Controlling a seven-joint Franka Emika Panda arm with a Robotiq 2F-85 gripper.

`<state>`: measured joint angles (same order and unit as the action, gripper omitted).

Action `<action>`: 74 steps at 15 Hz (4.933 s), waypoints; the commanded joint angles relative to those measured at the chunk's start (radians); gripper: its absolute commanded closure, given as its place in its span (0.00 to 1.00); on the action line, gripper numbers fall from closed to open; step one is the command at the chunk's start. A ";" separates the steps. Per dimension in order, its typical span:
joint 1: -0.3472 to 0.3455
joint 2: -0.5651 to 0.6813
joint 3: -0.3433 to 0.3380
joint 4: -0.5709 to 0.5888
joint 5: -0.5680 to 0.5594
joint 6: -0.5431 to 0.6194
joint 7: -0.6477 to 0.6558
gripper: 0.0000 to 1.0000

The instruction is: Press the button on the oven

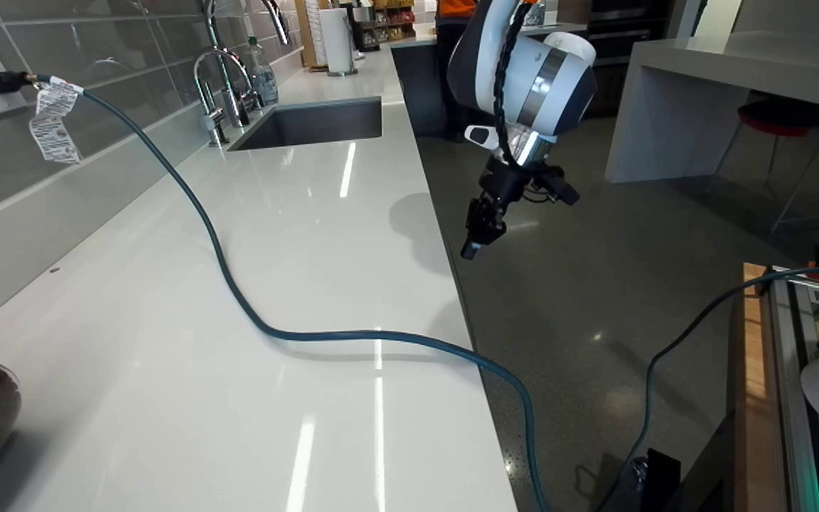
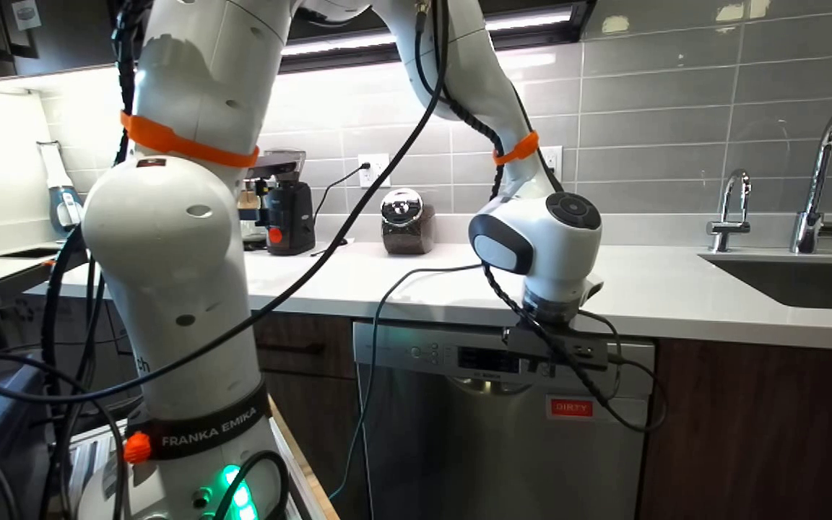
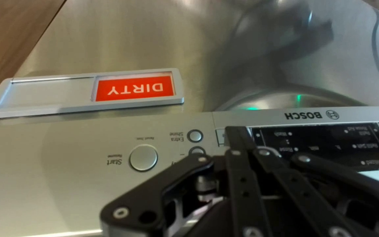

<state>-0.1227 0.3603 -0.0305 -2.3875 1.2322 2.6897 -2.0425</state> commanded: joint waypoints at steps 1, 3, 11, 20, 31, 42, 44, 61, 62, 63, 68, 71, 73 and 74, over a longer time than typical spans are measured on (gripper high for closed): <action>-0.022 0.023 0.011 0.024 0.034 -0.045 -0.043 1.00; -0.024 0.023 0.012 0.027 0.034 -0.057 -0.044 1.00; -0.024 0.023 0.016 0.035 0.035 -0.073 -0.048 1.00; -0.031 0.033 0.027 0.056 0.055 -0.099 -0.058 1.00; -0.049 0.043 0.008 0.066 0.108 -0.204 -0.067 1.00; -0.039 0.044 -0.003 0.065 0.107 -0.212 -0.060 1.00; -0.037 0.042 -0.006 0.062 0.093 -0.212 -0.054 1.00; -0.018 0.012 -0.025 0.029 -0.085 -0.156 0.034 1.00; -0.018 0.008 -0.026 0.025 -0.088 -0.148 0.043 0.91; -0.016 0.003 -0.027 0.022 -0.091 -0.139 0.054 0.73; -0.010 -0.017 -0.035 0.008 -0.125 -0.117 0.108 0.38; -0.004 -0.030 -0.038 0.000 -0.166 -0.098 0.163 0.14; 0.002 -0.040 -0.040 -0.010 -0.208 -0.077 0.211 0.01; 0.008 -0.043 -0.043 -0.016 -0.238 -0.062 0.252 0.00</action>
<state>-0.1437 0.3501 -0.0588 -2.3648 1.0729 2.5789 -1.8922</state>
